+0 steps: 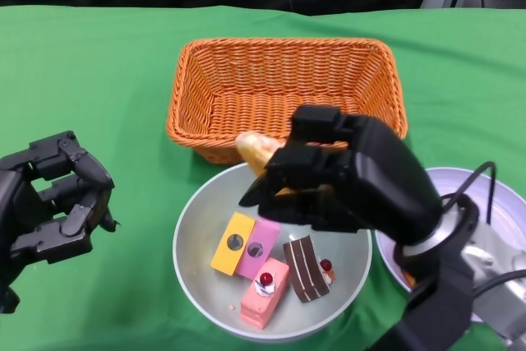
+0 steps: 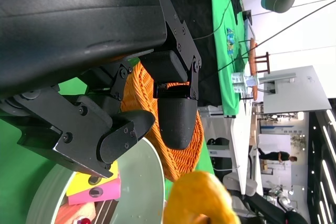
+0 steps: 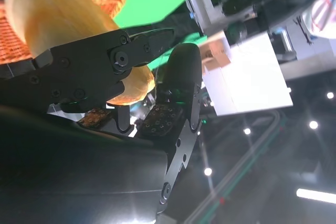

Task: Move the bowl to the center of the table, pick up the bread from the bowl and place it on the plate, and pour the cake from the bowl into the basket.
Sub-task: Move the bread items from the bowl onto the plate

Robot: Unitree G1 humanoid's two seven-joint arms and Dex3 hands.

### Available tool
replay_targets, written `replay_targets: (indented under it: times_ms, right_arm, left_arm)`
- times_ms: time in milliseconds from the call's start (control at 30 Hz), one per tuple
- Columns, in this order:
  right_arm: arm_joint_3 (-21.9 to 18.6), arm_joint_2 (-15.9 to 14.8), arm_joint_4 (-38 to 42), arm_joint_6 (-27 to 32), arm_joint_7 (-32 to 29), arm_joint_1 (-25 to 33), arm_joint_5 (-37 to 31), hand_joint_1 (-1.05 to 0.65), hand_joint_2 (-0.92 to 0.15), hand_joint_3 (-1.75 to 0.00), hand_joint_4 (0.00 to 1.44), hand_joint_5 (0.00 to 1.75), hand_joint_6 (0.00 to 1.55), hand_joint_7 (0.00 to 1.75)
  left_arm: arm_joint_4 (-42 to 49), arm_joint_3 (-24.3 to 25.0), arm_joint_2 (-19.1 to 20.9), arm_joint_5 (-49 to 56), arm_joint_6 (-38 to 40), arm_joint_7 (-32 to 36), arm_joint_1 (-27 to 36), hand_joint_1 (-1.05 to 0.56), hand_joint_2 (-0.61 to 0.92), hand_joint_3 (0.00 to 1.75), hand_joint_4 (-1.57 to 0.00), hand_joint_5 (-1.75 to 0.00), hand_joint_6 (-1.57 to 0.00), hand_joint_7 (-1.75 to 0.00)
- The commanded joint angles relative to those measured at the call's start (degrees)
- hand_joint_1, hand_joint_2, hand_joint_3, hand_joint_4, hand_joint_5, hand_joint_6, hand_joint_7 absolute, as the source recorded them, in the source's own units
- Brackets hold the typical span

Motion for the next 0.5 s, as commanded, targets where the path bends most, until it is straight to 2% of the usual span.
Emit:
replay_targets:
  times_ms: [33,200,333,367,467,500]
  right_arm:
    - [-2.7,-1.2,-2.0,-0.8,1.4,1.4,1.7,-0.13,-0.88,-0.02,0.83,1.51,0.91,0.77]
    - [-6.3,-1.7,-3.7,0.2,2.1,3.2,1.7,-0.15,-0.89,-0.03,0.76,1.65,0.88,0.83]
    - [-9.1,-1.1,-1.6,0.3,-1.9,2.6,-1.1,-0.19,-0.89,-0.04,0.79,1.6,0.89,0.87]
    - [-9.6,-1.0,-0.2,-0.2,-3.4,2.2,-1.8,-0.18,-0.89,-0.06,0.79,1.64,0.87,0.9]
    - [-11.0,-1.9,2.7,-0.5,-6.2,1.6,-3.3,-0.16,-0.85,-0.16,0.75,1.72,0.81,1.02]
    - [-11.2,-2.2,3.4,-0.5,-6.6,1.6,-3.4,-0.16,-0.74,-0.38,0.74,1.73,0.82,1.02]
  left_arm:
    - [0.7,0.5,0.9,-0.2,0.1,0.1,0.1,-0.05,0.56,1.05,-0.77,-1.67,-0.82,-1.33]
    - [1.1,0.5,0.9,0.0,-0.2,0.2,0.0,-0.06,0.55,1.04,-0.77,-1.66,-0.82,-1.33]
    - [1.3,0.5,1.0,0.1,-0.3,0.3,0.0,-0.06,0.54,1.07,-0.77,-1.68,-0.83,-1.34]
    - [1.5,0.5,1.0,0.0,-0.4,0.1,-0.1,-0.06,0.53,1.07,-0.77,-1.68,-0.82,-1.34]
    - [1.8,0.7,1.0,-0.3,-0.4,-0.1,-0.2,-0.05,0.54,1.07,-0.77,-1.67,-0.82,-1.34]
    - [1.8,0.6,1.1,-0.2,-0.4,0.0,-0.2,-0.05,0.54,1.07,-0.77,-1.66,-0.82,-1.33]
